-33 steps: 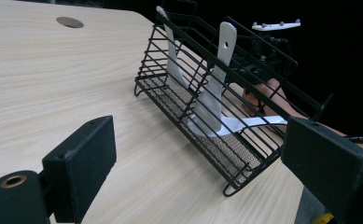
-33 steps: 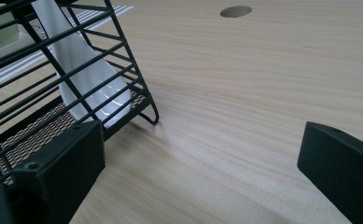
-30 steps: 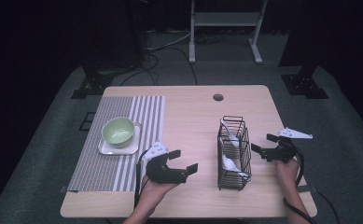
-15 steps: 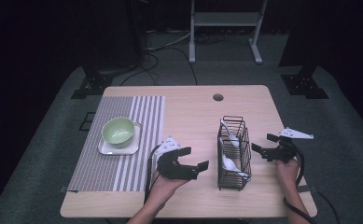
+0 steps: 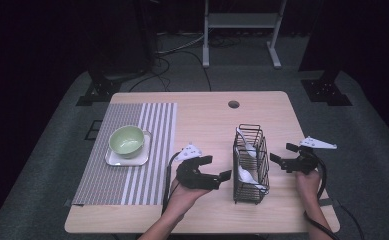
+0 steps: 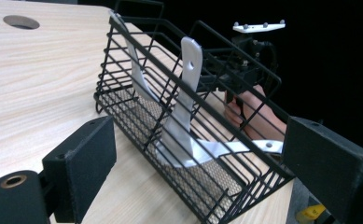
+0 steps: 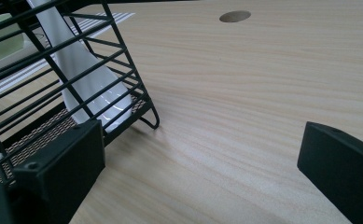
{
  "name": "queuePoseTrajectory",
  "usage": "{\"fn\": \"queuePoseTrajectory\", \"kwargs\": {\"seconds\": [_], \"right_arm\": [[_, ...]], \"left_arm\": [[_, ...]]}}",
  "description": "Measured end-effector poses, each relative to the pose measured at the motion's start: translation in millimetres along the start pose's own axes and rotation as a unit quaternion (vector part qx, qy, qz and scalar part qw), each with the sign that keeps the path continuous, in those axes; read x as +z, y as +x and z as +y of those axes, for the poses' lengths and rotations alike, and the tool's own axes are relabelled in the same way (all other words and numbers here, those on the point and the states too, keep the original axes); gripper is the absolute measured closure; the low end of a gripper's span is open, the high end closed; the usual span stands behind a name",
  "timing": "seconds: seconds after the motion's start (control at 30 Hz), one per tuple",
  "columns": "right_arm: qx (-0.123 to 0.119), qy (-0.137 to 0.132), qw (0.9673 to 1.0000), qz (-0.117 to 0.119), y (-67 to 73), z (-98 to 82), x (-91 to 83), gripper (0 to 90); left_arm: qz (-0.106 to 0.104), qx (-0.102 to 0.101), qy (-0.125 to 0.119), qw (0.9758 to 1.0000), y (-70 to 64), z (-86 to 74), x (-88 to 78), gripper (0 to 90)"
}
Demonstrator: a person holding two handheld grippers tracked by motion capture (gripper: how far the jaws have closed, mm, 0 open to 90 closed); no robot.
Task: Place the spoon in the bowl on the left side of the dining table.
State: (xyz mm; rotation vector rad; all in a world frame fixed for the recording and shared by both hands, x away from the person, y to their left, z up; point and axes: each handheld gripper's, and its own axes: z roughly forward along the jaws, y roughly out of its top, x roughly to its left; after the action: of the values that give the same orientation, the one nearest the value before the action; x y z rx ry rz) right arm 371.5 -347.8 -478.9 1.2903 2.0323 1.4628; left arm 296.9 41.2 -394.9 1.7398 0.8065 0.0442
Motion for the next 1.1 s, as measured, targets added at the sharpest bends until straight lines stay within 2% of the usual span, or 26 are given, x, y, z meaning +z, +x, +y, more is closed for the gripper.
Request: {"fn": "queuePoseTrajectory", "kwargs": {"seconds": [0.33, 0.93, 0.97, 1.1], "right_arm": [[0.001, -0.001, 1.0000, 0.001, -0.4, 0.0, 0.1, 0.0], [0.007, -0.008, 0.9999, 0.001, -1.7, -0.2, -1.6, 0.0], [0.007, -0.008, 0.9999, 0.001, -2.0, -0.2, -1.6, 0.0], [0.007, -0.008, 0.9999, 0.000, -1.7, -0.1, -1.5, 0.0]], "left_arm": [[-0.007, 0.001, 0.000, 1.0000, -3.8, 8.2, 9.5, 9.3], [-0.003, 0.006, -0.003, 1.0000, -4.8, 16.5, 33.8, 13.6], [-0.004, 0.009, -0.004, 0.9999, -4.8, 16.9, 34.8, 17.6], [-0.001, 0.015, -0.007, 0.9999, -5.5, 19.1, 37.7, 22.4]]}}
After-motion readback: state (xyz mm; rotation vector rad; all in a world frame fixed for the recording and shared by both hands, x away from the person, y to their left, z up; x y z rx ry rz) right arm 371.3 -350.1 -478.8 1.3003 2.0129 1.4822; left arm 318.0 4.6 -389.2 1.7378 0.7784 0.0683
